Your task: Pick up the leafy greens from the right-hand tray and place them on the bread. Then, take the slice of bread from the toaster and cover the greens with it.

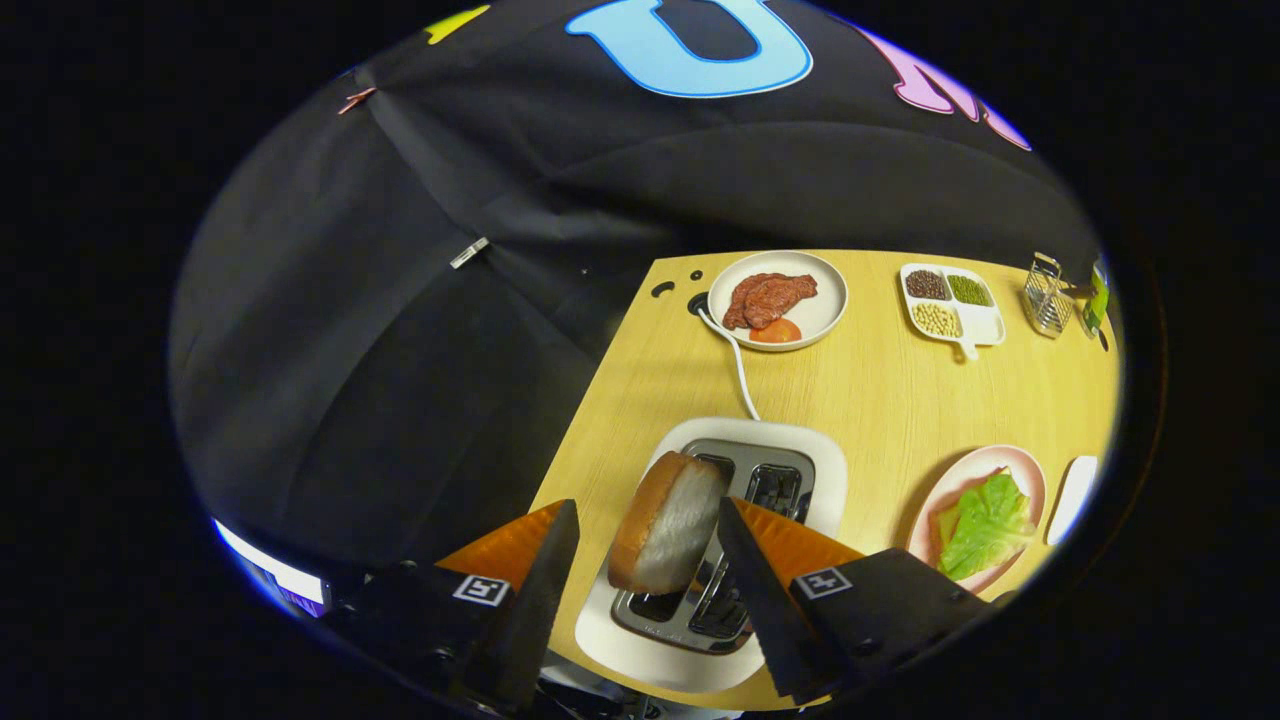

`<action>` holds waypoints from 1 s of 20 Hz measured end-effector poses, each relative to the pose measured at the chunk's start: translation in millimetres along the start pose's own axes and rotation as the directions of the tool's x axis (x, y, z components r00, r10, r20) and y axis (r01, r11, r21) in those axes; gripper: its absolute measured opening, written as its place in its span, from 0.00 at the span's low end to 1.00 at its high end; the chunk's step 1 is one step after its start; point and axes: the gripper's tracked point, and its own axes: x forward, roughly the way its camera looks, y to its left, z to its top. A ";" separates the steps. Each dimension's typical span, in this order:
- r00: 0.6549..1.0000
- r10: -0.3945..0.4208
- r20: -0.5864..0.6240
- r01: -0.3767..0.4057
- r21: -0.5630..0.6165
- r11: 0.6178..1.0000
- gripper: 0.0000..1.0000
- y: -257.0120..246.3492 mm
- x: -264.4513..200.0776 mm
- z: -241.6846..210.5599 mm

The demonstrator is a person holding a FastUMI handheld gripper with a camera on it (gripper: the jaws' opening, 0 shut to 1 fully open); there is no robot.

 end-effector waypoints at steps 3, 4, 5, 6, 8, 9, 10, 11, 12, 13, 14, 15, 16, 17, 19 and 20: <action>0.999 -0.052 0.002 0.052 0.003 0.999 0.56 -9.1 5.5 -3.5; 0.998 -0.070 0.001 0.070 0.002 0.998 0.43 -14.7 1.0 -3.1; 0.996 -0.094 0.005 0.094 0.001 0.996 0.29 -19.3 2.9 -3.2; 0.995 -0.097 0.009 0.097 0.001 0.995 0.16 -18.5 1.3 -1.8; 0.996 -0.086 0.010 0.086 0.012 0.996 0.10 -16.2 -2.8 0.3; 0.997 -0.074 0.012 0.074 0.018 0.997 0.10 -13.1 -6.8 2.0; 0.998 -0.066 0.018 0.065 0.022 0.998 0.09 -12.0 -11.5 6.6; 0.998 -0.060 0.029 0.059 0.024 0.998 0.09 -10.9 -18.0 10.4; 0.998 -0.053 0.039 0.052 0.026 0.998 0.10 -10.8 -23.8 15.2; 0.998 -0.048 0.050 0.046 0.031 0.998 0.10 -9.3 -30.2 19.0; 0.997 -0.040 0.062 0.038 0.035 0.999 0.10 -8.0 -37.6 24.4; 0.997 -0.028 0.073 0.025 0.041 0.999 0.09 -5.9 -45.2 28.0; 0.996 -0.014 0.084 0.010 0.047 0.999 0.10 -3.7 -52.7 32.7; 0.996 -0.001 0.095 -0.004 0.047 0.999 0.09 -3.2 -62.6 37.2; 0.990 0.015 0.139 -0.020 0.038 0.999 0.10 -5.4 -80.4 48.5; 0.988 0.021 0.152 -0.028 0.044 0.999 0.10 -6.7 -89.3 51.3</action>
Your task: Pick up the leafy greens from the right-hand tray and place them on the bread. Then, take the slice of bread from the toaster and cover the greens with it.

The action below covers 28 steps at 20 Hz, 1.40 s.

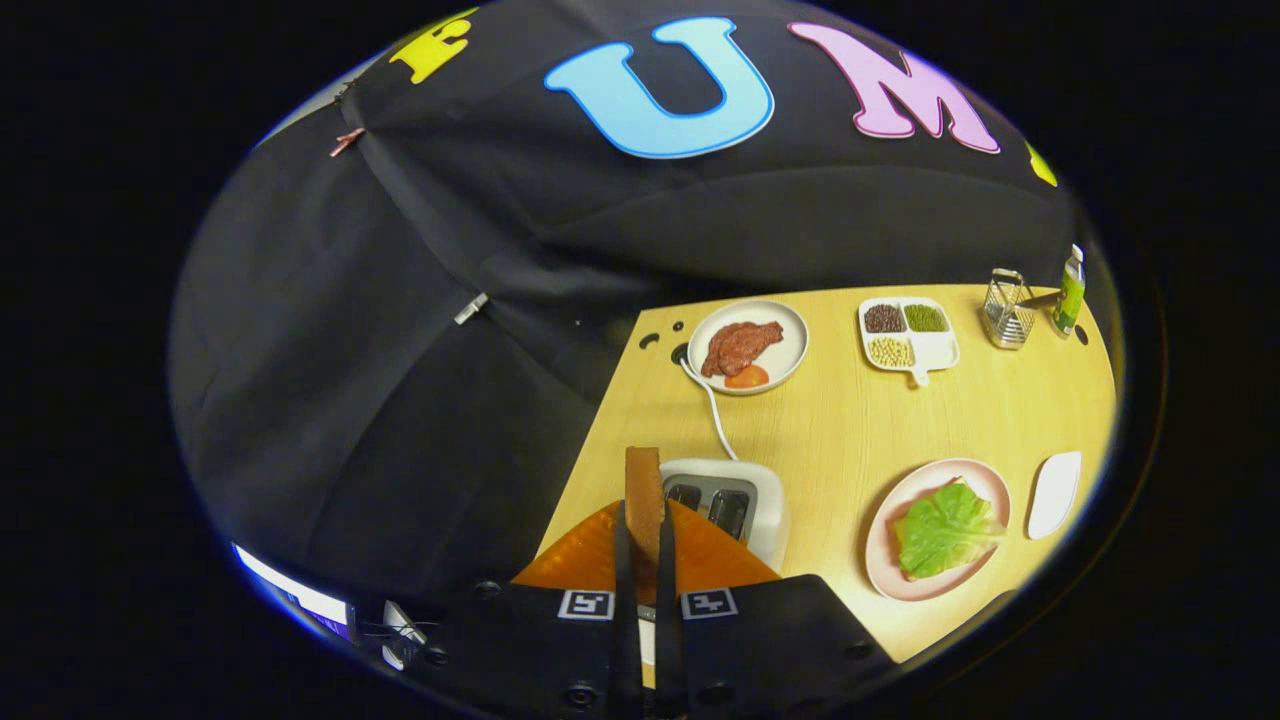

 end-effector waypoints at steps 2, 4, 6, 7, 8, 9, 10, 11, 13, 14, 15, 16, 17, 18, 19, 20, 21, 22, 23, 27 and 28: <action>1.000 0.016 0.021 -0.016 0.005 1.000 0.09 -2.4 -20.2 7.7; 0.999 0.026 0.044 -0.026 0.001 1.000 0.10 -11.4 -38.6 15.1; 0.998 0.019 0.066 -0.020 0.006 1.000 0.09 -29.8 -55.9 18.9; 0.997 0.013 0.074 -0.014 0.011 1.000 0.09 -42.6 -63.3 19.4; 0.997 0.001 0.081 -0.003 0.022 1.000 0.09 -57.8 -71.8 19.6; 0.997 -0.015 0.082 0.013 0.030 0.999 0.09 -75.4 -79.6 18.4; 0.996 -0.031 0.083 0.028 0.038 0.999 0.09 -91.9 -84.5 17.0; 0.995 -0.051 0.084 0.047 0.048 0.998 0.10 -109.3 -87.6 15.9; 0.994 -0.085 0.071 0.080 0.069 0.994 0.09 -144.4 -89.6 6.8; 0.993 -0.101 0.061 0.097 0.076 0.992 0.09 -162.1 -87.9 0.6; 0.993 -0.110 0.048 0.106 0.087 0.991 0.09 -177.7 -84.0 -6.9; 0.992 -0.118 0.034 0.115 0.083 0.990 0.09 -191.3 -80.8 -15.4; 0.991 -0.135 0.022 0.133 0.078 0.988 0.10 -208.2 -76.6 -22.9; 0.989 -0.150 0.010 0.149 0.080 0.986 0.09 -222.6 -71.9 -31.2; 0.987 -0.159 -0.002 0.158 0.091 0.983 0.10 -233.6 -67.5 -38.4; 0.988 -0.156 -0.017 0.157 0.107 0.982 0.09 -242.0 -61.8 -45.8; 0.989 -0.147 -0.032 0.150 0.115 0.982 0.09 -247.5 -55.5 -52.7; 0.989 -0.139 -0.046 0.143 0.112 0.983 0.09 -253.2 -51.0 -58.3; 0.989 -0.133 -0.058 0.139 0.103 0.985 0.09 -258.5 -47.0 -62.7; 0.994 -0.059 -0.095 0.069 0.111 0.991 0.10 -259.0 -30.3 -68.6; 0.994 -0.043 -0.104 0.055 0.110 0.992 0.10 -260.3 -26.5 -69.0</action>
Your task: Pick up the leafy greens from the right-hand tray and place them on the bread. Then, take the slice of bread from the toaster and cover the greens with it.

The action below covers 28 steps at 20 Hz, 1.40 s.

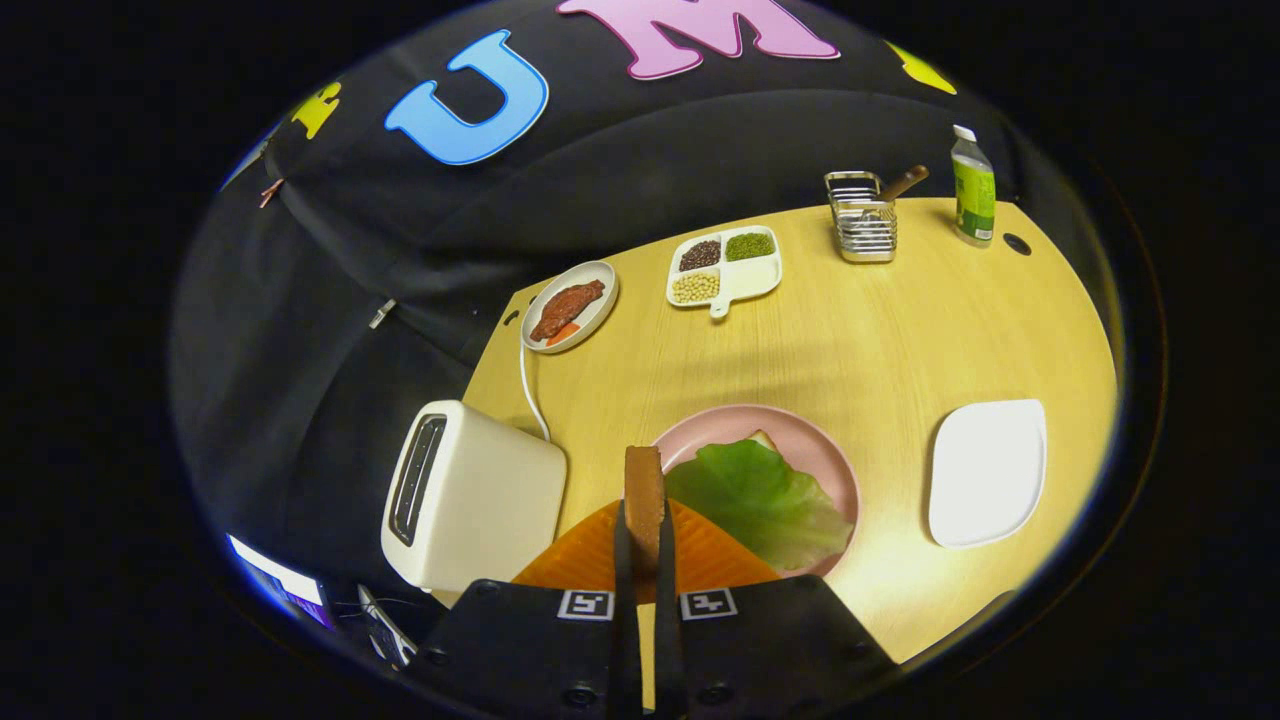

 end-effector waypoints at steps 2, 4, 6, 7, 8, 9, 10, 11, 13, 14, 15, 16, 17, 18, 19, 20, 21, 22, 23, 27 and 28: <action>0.999 0.009 -0.032 -0.010 -0.010 1.000 0.09 -8.1 8.9 -4.0; 0.997 0.004 -0.077 -0.006 -0.031 0.999 0.09 -22.6 18.2 -11.6; 0.994 -0.014 -0.106 0.008 -0.054 0.998 0.09 -41.2 23.0 -15.1; 0.994 -0.020 -0.110 0.014 -0.058 0.998 0.09 -46.0 24.8 -12.5; 0.993 -0.021 -0.114 0.014 -0.059 0.998 0.09 -49.9 29.0 -11.5; 0.992 -0.021 -0.123 0.014 -0.060 0.998 0.09 -54.7 33.1 -11.7; 0.991 -0.024 -0.129 0.016 -0.062 0.998 0.09 -59.6 35.7 -10.7; 0.991 -0.026 -0.129 0.017 -0.071 0.997 0.10 -64.9 38.0 -9.3; 0.991 -0.033 -0.126 0.022 -0.092 0.996 0.10 -77.3 43.4 -6.5; 0.992 -0.038 -0.120 0.025 -0.100 0.995 0.12 -81.9 46.3 -3.8; 0.992 -0.038 -0.117 0.025 -0.109 0.994 0.12 -86.3 49.5 -2.0; 0.992 -0.046 -0.116 0.032 -0.122 0.992 0.14 -91.8 51.3 -1.4; 0.991 -0.063 -0.114 0.047 -0.140 0.989 0.18 -99.6 54.1 0.5; 0.991 -0.068 -0.113 0.050 -0.152 0.987 0.23 -103.6 55.7 0.6; 0.989 -0.099 -0.108 0.079 -0.174 0.982 0.28 -113.2 57.6 0.7; 0.986 -0.131 -0.105 0.107 -0.207 0.972 0.35 -124.3 58.4 -0.4; 0.987 -0.131 -0.094 0.108 -0.219 0.970 0.42 -126.7 58.8 -0.7; 0.988 -0.129 -0.081 0.110 -0.208 0.972 0.49 -127.5 58.6 -1.4; 0.989 -0.131 -0.075 0.115 -0.189 0.975 0.51 -128.2 56.8 -2.5; 0.989 -0.142 -0.049 0.137 -0.090 0.987 0.50 -129.5 54.4 -5.2; 0.989 -0.139 -0.044 0.135 -0.077 0.988 0.50 -128.1 53.5 -4.3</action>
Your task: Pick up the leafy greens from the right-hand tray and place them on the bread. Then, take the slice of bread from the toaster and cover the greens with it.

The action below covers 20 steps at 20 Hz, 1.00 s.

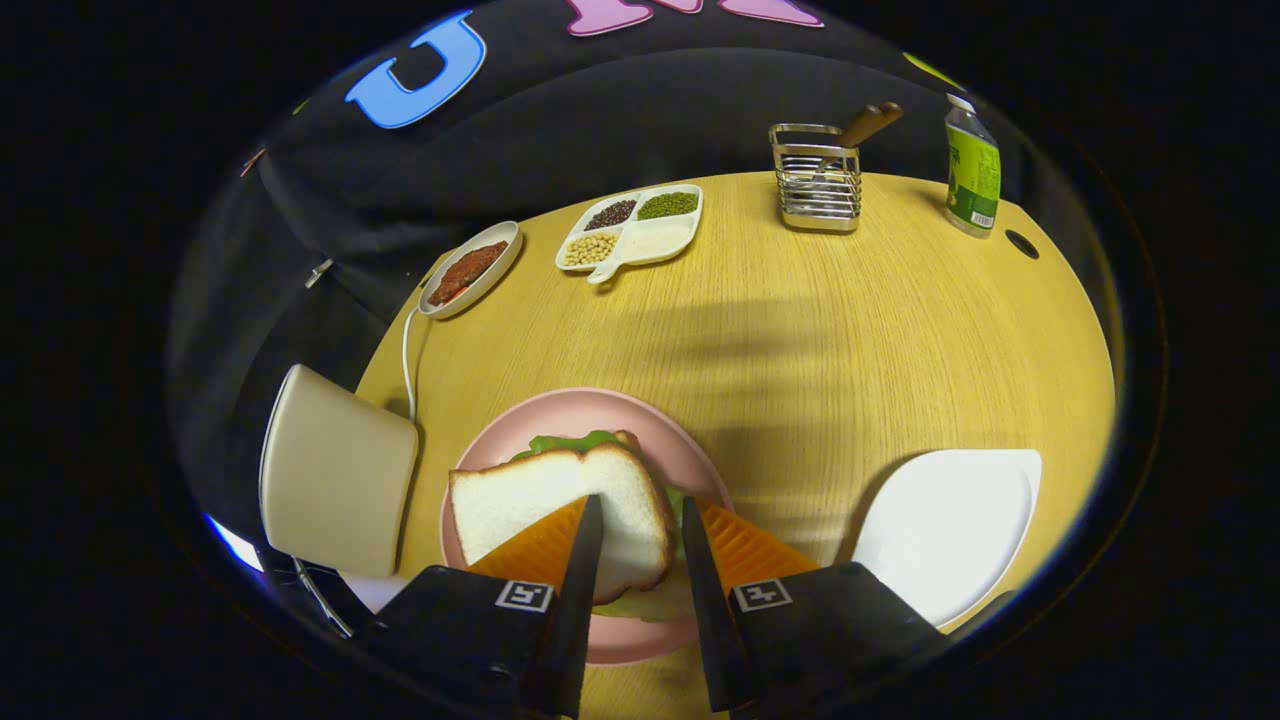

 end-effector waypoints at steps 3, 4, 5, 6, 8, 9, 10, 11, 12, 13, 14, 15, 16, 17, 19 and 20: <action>0.999 0.027 0.040 -0.028 0.013 1.000 0.62 6.3 -12.5 11.1; 0.997 0.041 0.062 -0.042 0.009 0.999 0.69 9.0 -18.0 16.1; 0.996 0.042 0.080 -0.043 0.005 0.999 0.87 8.0 -23.2 19.6; 0.995 0.039 0.092 -0.039 0.000 0.999 0.95 6.5 -21.9 19.1; 0.993 0.036 0.109 -0.036 0.000 0.999 0.99 4.8 -37.0 22.9; 0.992 0.037 0.121 -0.037 -0.001 0.999 0.99 4.1 -43.6 25.2; 0.990 0.039 0.139 -0.040 -0.001 0.999 0.99 4.7 -52.8 29.1; 0.986 0.045 0.163 -0.046 0.003 0.999 0.99 5.9 -63.5 34.1; 0.980 0.055 0.193 -0.058 0.008 0.998 0.98 8.6 -75.4 40.9; 0.973 0.061 0.224 -0.064 0.009 0.998 0.99 9.7 -89.7 46.2; 0.963 0.062 0.261 -0.065 0.004 0.998 0.99 8.5 -107.2 52.4; 0.954 0.062 0.292 -0.063 -0.005 0.998 0.99 8.6 -120.3 58.9; 0.944 0.060 0.325 -0.059 -0.014 0.998 0.98 9.6 -138.0 65.4; 0.932 0.060 0.357 -0.056 -0.021 0.998 0.99 11.2 -156.0 70.2; 0.903 0.059 0.425 -0.051 -0.030 0.998 0.98 13.2 -189.2 80.9; 0.889 0.056 0.454 -0.045 -0.036 0.998 0.98 14.7 -204.0 85.4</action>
